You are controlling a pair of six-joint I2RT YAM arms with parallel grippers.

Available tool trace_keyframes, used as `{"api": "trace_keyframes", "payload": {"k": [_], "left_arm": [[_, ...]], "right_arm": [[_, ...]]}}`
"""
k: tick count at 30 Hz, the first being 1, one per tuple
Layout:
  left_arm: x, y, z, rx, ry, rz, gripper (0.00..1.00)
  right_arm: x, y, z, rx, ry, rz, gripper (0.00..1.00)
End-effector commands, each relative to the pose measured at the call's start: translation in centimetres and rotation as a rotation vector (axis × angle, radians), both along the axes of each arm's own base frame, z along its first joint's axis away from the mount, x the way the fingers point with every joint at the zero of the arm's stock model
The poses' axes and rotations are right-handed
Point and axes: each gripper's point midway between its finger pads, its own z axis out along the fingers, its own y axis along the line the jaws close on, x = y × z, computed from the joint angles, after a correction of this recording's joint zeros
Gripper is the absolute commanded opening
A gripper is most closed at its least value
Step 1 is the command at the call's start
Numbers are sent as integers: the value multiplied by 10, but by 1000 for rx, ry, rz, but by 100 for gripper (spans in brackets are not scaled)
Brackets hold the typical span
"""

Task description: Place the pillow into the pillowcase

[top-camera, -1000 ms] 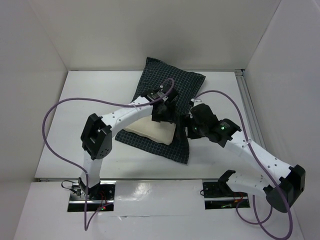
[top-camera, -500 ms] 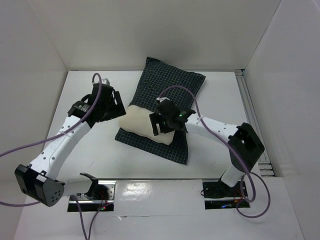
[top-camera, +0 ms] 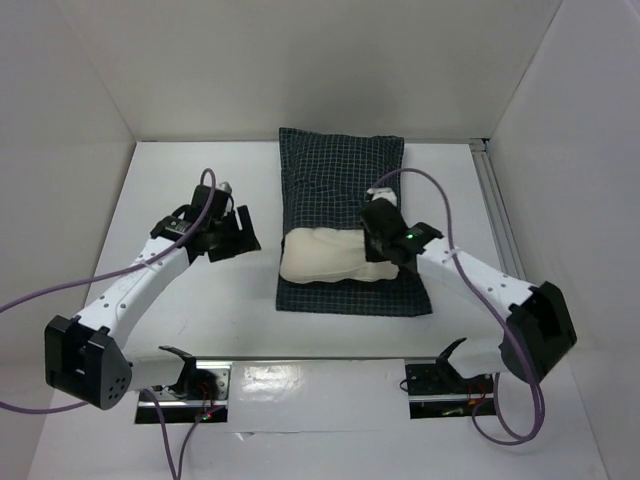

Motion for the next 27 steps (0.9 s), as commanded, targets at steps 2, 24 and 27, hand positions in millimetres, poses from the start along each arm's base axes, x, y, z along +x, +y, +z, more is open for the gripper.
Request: {"api": "trace_keyframes", "payload": {"k": [2,24,27], "left_arm": [[2,-24,-9,-101,-17,-119,79],[-44,-74,-67,-271,84,-315,81],[-48,-92,-83,-286,90,-377,81]], "right_arm": [[6,-52,26,-57,-59,-139,12],[2,96,-10,48,-33,162,0],[2,86,32,125,-101,197,0]]}}
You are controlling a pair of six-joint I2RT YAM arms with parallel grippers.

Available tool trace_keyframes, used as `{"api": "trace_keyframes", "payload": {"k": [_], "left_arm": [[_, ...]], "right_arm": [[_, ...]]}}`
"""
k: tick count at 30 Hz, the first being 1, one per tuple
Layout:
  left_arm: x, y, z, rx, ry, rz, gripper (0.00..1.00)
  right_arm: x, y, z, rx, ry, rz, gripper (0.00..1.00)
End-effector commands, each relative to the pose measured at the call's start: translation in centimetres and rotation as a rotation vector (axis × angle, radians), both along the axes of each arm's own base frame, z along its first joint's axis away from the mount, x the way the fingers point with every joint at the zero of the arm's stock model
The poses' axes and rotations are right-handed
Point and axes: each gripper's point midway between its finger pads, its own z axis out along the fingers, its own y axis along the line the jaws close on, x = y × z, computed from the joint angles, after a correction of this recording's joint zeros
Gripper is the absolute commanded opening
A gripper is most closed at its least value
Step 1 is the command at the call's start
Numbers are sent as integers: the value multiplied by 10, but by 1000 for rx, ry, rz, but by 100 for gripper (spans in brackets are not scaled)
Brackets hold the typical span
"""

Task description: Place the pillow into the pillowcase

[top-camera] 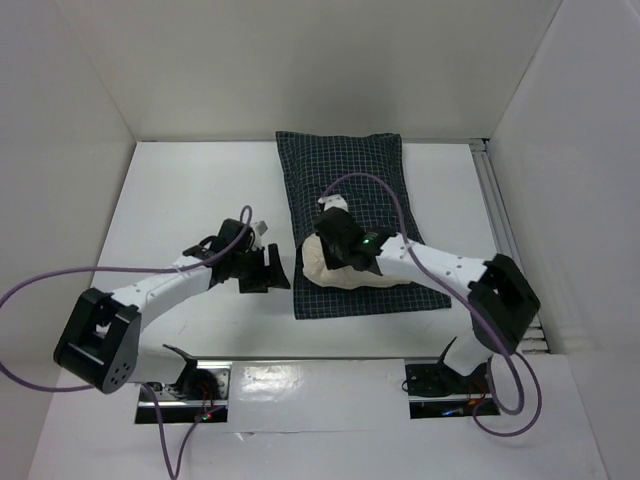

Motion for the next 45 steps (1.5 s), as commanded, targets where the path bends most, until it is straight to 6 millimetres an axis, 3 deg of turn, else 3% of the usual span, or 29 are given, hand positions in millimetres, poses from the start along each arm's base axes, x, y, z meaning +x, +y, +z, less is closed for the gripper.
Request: {"api": "trace_keyframes", "payload": {"k": [1,6,13,15,16,17,18,19,21,22,24,25,30,31,33,38,41,45], "left_arm": [[1,-30,-5,-70,-46,-114,81],[-6,-62,-17,-94,-47,-185,81],[1,-74,-20,-129,-94,-179,82],[-4,-80,-20,-163,-74,-178,78],[0,-89,-9,-218,-103,-193,63],[-2,-90,-13,-228,-89,-188,43],[0,-92,-10,-248,-74,-160,12],[0,-93,-10,-255,-62,-147,0],[1,-97,1,-282,-61,-141,0],[3,-98,9,-296,-86,-144,0],[1,-100,36,-348,-124,-143,0],[0,-99,45,-357,-140,-145,0],[-24,-86,119,-489,-265,-140,0],[-31,-82,117,-486,-260,-140,0],[-39,-75,121,-483,-281,-130,0],[-73,-64,117,-529,-265,-159,0],[-91,-64,121,-546,-250,-191,0],[-104,-58,136,-535,-281,-197,0]], "right_arm": [[-4,-8,57,107,-81,57,0],[-14,-17,80,138,-85,106,0],[-16,-22,82,145,-84,103,0],[-16,-22,82,145,-84,103,0],[-16,-22,82,145,-84,103,0],[-14,-20,80,146,-85,103,0],[-13,-19,77,140,-78,103,0],[-11,-17,72,135,-72,103,0],[-5,-19,70,111,-80,82,0],[3,-17,80,106,-112,74,0],[11,-16,85,79,-120,71,0],[21,-11,110,100,-178,64,0],[30,-6,154,116,-231,72,0],[30,-6,154,116,-231,72,0],[28,-5,134,94,-205,89,0],[23,-8,46,-12,-70,95,0],[32,-6,36,-16,-63,63,0],[57,16,60,56,-118,65,0]]}}
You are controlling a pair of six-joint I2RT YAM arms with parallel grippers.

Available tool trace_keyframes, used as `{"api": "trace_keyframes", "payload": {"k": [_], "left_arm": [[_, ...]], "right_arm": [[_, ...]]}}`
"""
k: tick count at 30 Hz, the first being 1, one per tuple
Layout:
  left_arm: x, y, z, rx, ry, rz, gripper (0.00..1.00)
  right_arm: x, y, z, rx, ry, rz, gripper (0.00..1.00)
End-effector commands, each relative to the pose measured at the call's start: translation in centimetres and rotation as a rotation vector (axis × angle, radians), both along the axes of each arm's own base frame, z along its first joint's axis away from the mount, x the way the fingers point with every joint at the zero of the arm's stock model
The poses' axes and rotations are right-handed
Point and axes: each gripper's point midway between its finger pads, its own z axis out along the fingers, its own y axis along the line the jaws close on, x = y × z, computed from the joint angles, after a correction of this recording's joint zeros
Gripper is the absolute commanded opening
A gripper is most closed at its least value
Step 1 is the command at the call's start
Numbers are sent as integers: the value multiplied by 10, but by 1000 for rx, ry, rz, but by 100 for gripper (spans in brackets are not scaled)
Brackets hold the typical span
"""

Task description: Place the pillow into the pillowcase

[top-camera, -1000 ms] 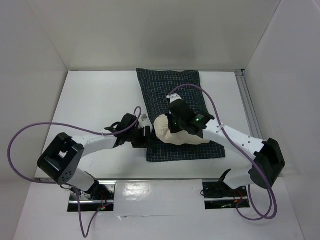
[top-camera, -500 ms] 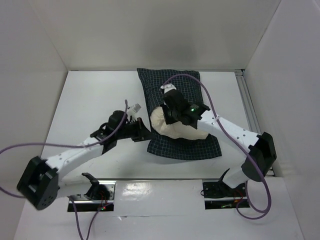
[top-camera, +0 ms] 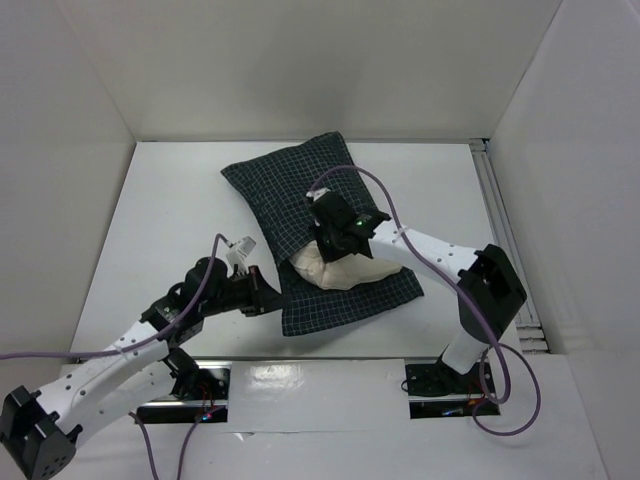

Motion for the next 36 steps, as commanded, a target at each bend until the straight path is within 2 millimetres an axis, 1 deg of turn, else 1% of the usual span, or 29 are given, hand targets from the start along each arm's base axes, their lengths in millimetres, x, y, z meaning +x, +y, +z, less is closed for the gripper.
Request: {"api": "trace_keyframes", "payload": {"k": [1,2,3,4,5,8,9,11,12,15,16,17,18,19,20,21,22,24,25,26,27,28,29,30,31,33,34,35,36], "left_arm": [[-25,-8,56,-116,-90,-105,0],[-26,-7,54,-109,-82,-104,0],[-26,-7,54,-109,-82,-104,0],[-25,-8,58,-115,-89,-104,0],[-24,-9,59,-120,-84,-101,0],[-25,-17,68,-149,-101,-126,0],[-23,-18,57,-140,-67,-120,0],[-22,-24,49,-155,-46,-121,0],[-21,-25,30,-130,-14,-119,0],[-18,-26,25,-124,-8,-99,0],[-15,-24,24,-105,-1,-74,0],[-11,-14,19,-54,-6,-23,0],[-8,-9,20,-14,-29,-6,4],[-3,-5,37,-6,-69,16,12],[4,2,39,36,-87,58,22],[6,8,42,78,-114,67,35],[6,14,52,109,-119,79,64],[8,29,55,189,-134,114,85],[11,32,59,210,-143,126,91],[15,33,77,205,-173,141,96],[20,37,82,230,-197,162,96],[26,36,81,259,-195,167,96],[33,34,97,254,-222,182,95],[40,37,93,305,-210,204,94],[56,28,93,365,-195,195,92],[70,26,79,487,-137,193,91],[82,28,73,552,-119,224,89],[96,23,88,569,-127,249,89],[107,13,61,666,-72,231,89]], "right_arm": [[64,25,55,127,-216,-75,0],[70,30,61,130,-231,-65,0],[79,42,83,176,-264,-59,0],[83,48,84,172,-263,-44,0],[86,52,95,190,-279,-30,0],[85,72,124,286,-332,62,0],[76,83,131,345,-324,133,0],[65,88,129,395,-326,194,0],[58,91,120,405,-299,222,0],[41,87,83,388,-219,257,0],[28,84,61,386,-158,275,0],[21,85,52,396,-133,297,0],[13,85,43,409,-94,296,0],[-4,83,26,413,-42,315,0],[-13,84,22,424,-28,328,0],[-15,85,18,440,-17,322,0],[-27,84,12,441,2,343,0],[-34,86,14,451,17,351,0],[-36,83,11,437,36,347,1],[-34,86,21,433,14,342,12],[-36,80,27,417,16,329,60],[-35,76,33,410,0,315,71],[-27,69,45,400,-59,277,79],[-27,59,67,411,-120,253,87],[-22,46,72,410,-132,187,94],[-4,8,83,378,-189,40,95],[-2,-10,80,352,-167,-40,95],[1,-27,74,329,-160,-101,95],[8,-54,73,312,-172,-199,95]]}}
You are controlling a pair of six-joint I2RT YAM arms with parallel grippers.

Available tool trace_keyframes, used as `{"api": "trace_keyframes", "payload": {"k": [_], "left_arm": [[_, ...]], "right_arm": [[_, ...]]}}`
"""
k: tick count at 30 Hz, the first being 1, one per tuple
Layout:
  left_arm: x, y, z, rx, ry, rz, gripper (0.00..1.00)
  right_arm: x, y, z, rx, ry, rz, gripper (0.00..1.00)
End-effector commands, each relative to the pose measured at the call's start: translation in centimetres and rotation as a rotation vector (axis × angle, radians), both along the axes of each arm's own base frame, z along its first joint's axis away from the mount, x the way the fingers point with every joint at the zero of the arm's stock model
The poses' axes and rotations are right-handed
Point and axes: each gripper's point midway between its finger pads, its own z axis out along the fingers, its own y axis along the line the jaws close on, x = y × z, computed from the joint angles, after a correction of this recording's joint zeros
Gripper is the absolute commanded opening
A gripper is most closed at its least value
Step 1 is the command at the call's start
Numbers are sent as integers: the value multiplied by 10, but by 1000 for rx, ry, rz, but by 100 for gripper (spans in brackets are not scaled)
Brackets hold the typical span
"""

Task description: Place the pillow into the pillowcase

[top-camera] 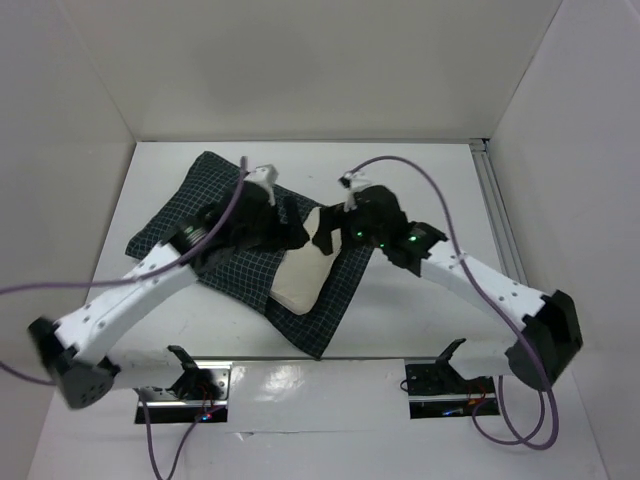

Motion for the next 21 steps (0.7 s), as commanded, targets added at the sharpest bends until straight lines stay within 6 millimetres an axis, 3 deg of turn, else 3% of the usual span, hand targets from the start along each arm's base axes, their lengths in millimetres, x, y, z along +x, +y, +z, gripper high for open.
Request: {"api": "trace_keyframes", "payload": {"k": [1,2,3,4,6,7,10,15,21], "left_arm": [[29,9,-50,325,79,63,89],[38,0,-43,345,59,62,89],[45,-6,-48,383,52,62,91],[53,-12,-68,472,64,66,92],[61,-21,-73,544,53,45,96],[63,-26,-89,617,62,36,98],[65,-40,-98,701,31,-12,100],[72,-58,-135,832,28,-71,100],[70,-75,-176,857,77,-154,100]], "right_arm": [[12,-83,-19,-79,97,-345,95],[11,-93,-21,-68,114,-381,95],[6,-103,-29,-64,143,-417,95],[4,-114,-25,-19,158,-473,98],[-1,-133,-36,-30,179,-582,100],[-7,-142,-39,-19,203,-647,100],[-13,-162,-53,-28,213,-744,100],[-15,-172,-56,-14,228,-777,100],[-14,-186,-53,-25,213,-818,100]]}}
